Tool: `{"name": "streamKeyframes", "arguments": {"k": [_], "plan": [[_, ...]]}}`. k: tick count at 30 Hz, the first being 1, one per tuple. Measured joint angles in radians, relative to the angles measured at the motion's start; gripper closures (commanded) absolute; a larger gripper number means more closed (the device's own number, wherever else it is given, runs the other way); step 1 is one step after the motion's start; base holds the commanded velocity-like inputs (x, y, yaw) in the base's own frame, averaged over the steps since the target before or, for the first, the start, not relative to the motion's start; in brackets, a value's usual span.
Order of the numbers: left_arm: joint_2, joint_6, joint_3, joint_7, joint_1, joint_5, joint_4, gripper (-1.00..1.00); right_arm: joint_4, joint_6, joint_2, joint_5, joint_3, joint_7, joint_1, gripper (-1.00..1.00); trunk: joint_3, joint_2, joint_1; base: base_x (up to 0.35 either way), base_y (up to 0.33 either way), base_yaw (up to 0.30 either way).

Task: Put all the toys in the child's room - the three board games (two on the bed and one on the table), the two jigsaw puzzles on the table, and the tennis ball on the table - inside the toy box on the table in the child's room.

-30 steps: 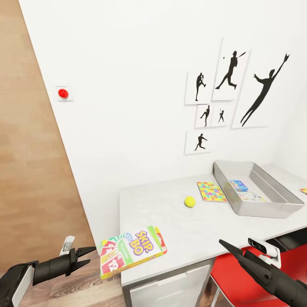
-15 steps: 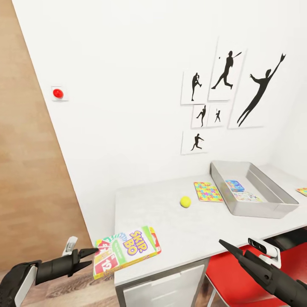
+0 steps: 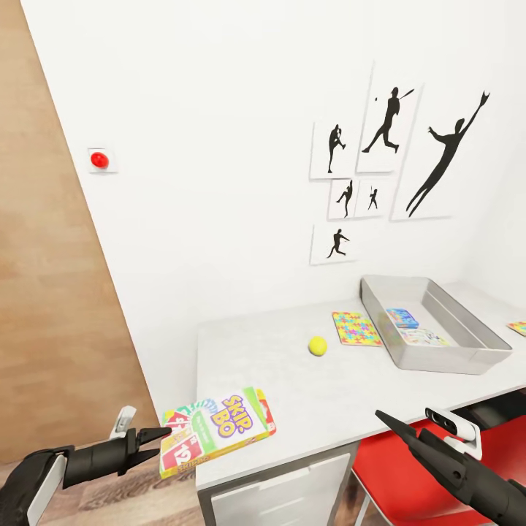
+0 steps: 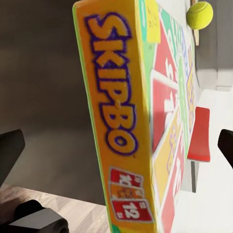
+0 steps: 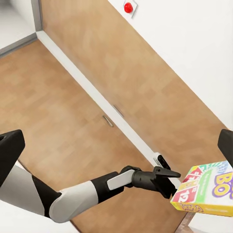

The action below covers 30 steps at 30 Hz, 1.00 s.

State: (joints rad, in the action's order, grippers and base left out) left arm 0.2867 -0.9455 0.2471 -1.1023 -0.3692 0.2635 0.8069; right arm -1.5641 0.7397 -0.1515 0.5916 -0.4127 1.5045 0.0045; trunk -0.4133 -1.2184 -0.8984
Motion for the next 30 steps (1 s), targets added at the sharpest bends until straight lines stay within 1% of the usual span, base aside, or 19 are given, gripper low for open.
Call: {"name": "streamKeyframes", "arguments": {"k": [12, 21, 30], "plan": [[0.0, 0.0, -0.001, 0.0, 0.0, 0.001, 0.0, -1.0, 0.0, -0.001, 0.0, 0.0, 0.0, 0.0, 0.0, -1.0, 0.0, 0.0, 0.0, 0.0, -0.002, 0.0], [0.0, 0.0, -0.001, 0.0, 0.0, 0.001, 0.0, -1.0, 0.0, -0.002, 0.0, 0.0, 0.0, 0.0, 0.0, -1.0, 0.0, 0.0, 0.0, 0.0, -0.068, 0.0], [0.0, 0.001, -0.001, 0.0, 0.0, 0.001, 0.0, -1.0, 0.0, -0.002, 0.0, 0.0, 0.0, 0.0, 0.0, -1.0, 0.0, 0.0, 0.0, 0.0, -0.015, 0.0]]}}
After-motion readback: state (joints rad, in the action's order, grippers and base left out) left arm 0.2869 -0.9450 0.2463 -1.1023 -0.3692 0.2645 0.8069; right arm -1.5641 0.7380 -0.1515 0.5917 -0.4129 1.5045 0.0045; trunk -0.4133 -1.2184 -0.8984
